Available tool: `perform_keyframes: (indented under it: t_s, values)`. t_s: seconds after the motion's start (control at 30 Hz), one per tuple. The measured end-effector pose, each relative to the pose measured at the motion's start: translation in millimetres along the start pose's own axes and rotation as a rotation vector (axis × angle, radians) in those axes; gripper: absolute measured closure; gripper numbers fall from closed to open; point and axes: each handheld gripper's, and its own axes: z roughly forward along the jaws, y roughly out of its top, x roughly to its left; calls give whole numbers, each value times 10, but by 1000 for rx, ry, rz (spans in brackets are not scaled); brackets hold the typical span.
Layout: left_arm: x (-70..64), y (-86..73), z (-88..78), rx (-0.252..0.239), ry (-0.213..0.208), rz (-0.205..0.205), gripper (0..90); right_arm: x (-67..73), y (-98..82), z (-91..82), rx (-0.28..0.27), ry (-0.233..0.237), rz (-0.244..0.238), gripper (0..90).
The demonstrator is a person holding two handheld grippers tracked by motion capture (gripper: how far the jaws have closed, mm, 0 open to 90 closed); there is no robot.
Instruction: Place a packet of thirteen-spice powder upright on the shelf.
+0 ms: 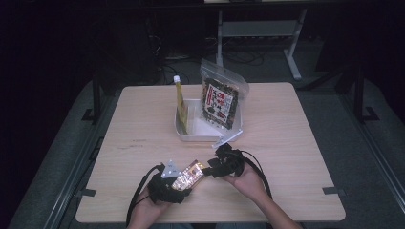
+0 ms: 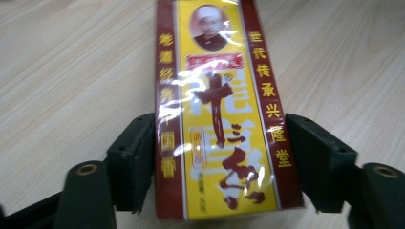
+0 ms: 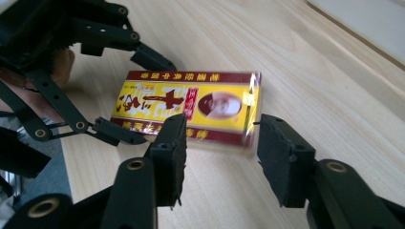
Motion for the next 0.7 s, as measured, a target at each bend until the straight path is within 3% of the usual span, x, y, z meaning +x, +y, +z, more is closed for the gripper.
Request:
perform_keyframes:
  t_s: [0.1,0.37,0.7]
  values:
    - [-1,7,-2,5,6,3,315,-32,5,2,-4,-2,24,463]
    - [33,-1,-28,-2,12,-3,325,-128,16,28,-2,46,111,397]
    - [-21,55,-181,-125,21,24,325,-173,110,58,-4,90,182,365]
